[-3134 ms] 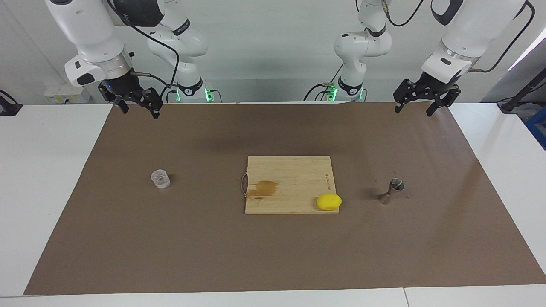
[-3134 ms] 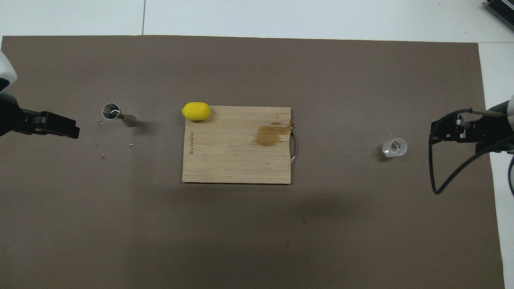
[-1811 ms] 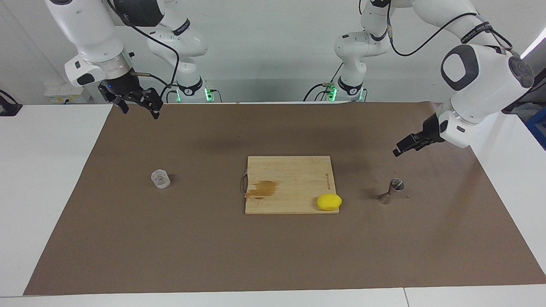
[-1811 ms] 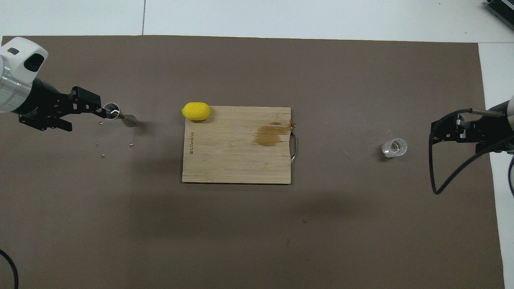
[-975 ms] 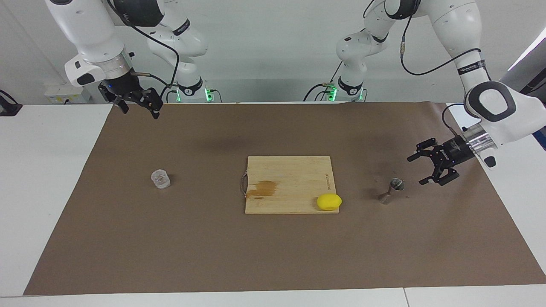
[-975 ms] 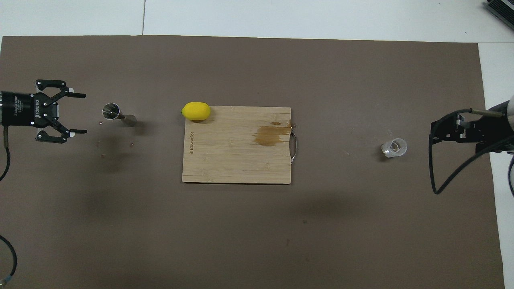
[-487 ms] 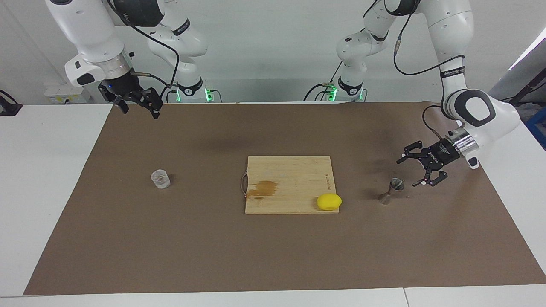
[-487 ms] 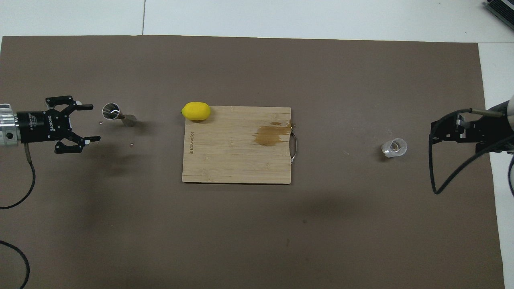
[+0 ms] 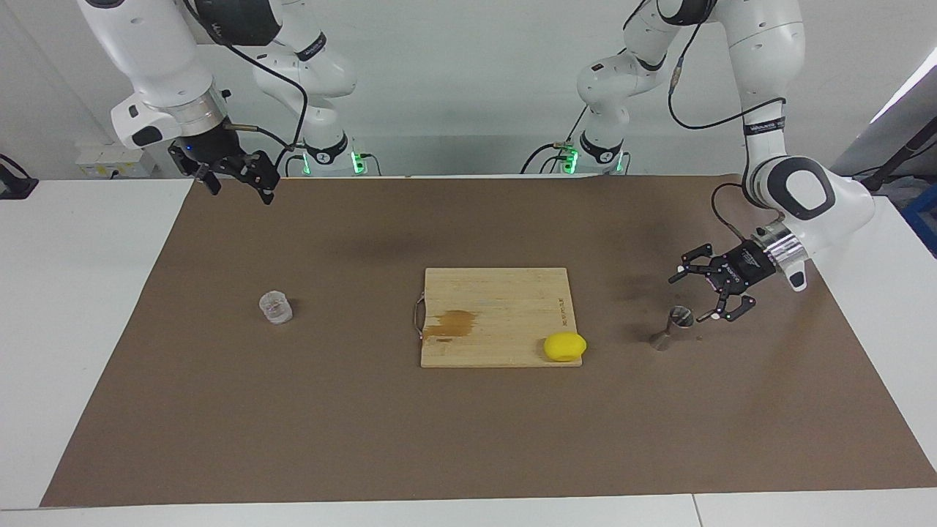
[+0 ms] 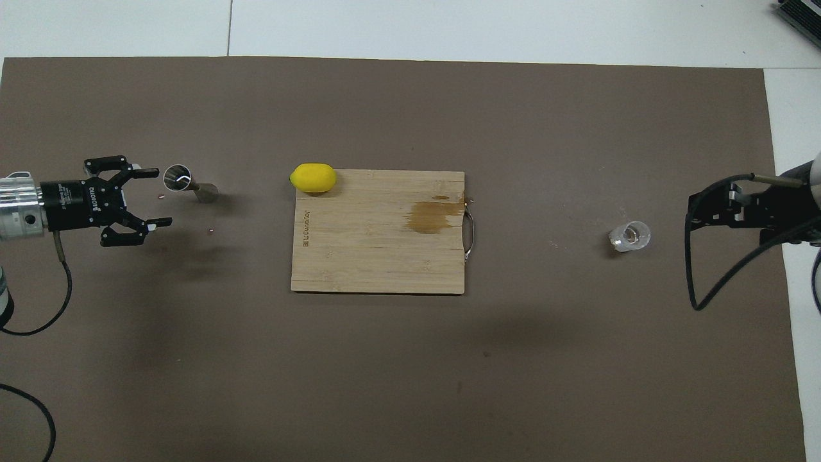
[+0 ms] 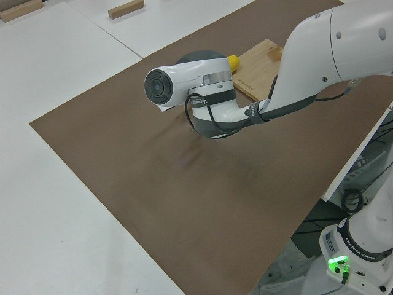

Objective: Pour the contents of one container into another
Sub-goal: 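Open the left gripper and position it around the metal cup, then close the left gripper on the metal cup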

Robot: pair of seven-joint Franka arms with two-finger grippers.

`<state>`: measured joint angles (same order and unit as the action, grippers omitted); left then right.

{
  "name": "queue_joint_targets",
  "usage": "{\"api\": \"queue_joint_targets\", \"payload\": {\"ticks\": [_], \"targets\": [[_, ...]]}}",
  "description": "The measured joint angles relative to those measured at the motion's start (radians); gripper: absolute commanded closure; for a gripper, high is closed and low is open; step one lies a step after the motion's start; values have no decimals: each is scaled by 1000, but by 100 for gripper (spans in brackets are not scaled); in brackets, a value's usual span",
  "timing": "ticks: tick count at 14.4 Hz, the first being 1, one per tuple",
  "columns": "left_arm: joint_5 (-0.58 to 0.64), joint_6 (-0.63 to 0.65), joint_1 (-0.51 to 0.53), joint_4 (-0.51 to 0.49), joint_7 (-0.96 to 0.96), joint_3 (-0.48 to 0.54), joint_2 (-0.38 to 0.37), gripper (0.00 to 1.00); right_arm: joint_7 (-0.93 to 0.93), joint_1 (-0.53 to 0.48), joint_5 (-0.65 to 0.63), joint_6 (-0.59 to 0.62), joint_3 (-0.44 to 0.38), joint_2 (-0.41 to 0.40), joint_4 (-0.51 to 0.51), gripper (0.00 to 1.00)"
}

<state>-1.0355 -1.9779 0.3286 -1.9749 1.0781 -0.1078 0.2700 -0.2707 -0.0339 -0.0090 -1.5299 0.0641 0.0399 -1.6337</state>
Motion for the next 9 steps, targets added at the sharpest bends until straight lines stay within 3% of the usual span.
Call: {"api": "queue_joint_targets", "payload": {"ticks": [9], "targets": [[-96, -113, -34, -19, -17, 0, 0, 1, 0, 0, 0, 0, 0, 0, 0, 0]]}}
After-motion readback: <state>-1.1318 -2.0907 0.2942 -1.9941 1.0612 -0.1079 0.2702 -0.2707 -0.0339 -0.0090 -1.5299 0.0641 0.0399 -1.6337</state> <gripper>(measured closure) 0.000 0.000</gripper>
